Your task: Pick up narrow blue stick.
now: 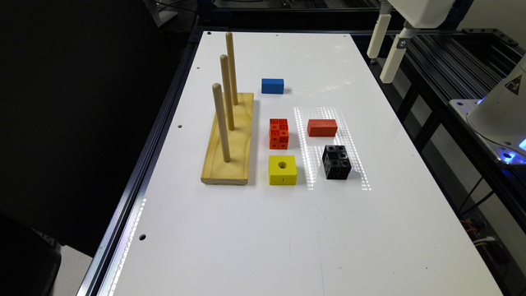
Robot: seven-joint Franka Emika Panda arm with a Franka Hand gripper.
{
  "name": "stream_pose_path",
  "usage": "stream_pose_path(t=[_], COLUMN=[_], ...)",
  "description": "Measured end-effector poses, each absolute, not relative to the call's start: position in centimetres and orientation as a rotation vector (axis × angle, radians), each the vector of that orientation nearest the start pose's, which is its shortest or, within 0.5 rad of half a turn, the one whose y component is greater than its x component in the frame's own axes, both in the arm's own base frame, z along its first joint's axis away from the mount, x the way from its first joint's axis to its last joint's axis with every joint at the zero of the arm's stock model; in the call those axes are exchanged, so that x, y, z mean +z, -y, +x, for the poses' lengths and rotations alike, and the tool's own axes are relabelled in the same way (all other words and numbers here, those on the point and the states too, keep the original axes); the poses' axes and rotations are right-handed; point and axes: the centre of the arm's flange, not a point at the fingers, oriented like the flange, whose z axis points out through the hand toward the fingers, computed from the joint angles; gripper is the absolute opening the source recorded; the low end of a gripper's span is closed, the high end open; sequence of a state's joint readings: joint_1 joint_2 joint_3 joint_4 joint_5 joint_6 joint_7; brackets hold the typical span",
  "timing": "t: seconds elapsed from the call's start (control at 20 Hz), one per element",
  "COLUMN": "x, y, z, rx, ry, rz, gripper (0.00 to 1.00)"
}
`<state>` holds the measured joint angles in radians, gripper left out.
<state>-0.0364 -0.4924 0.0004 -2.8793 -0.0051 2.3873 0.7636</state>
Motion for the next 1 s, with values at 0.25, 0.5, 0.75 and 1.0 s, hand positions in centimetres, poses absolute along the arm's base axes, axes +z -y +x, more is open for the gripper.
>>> stream_pose_path(t=[0.25,0.5,0.75,1.0], x=[32.03,32.03,32.03,32.05], y=[1.20,1.19,1.20,1.85], z=[33.43,33.43,33.43,33.40], rx=[-0.003,-0.003,-0.003,-0.005], ry=[-1.218,-1.218,-1.218,-1.226], rz=[-2.899,-2.900,-2.900,-2.898], gripper=[1.00,1.00,1.00,1.00])
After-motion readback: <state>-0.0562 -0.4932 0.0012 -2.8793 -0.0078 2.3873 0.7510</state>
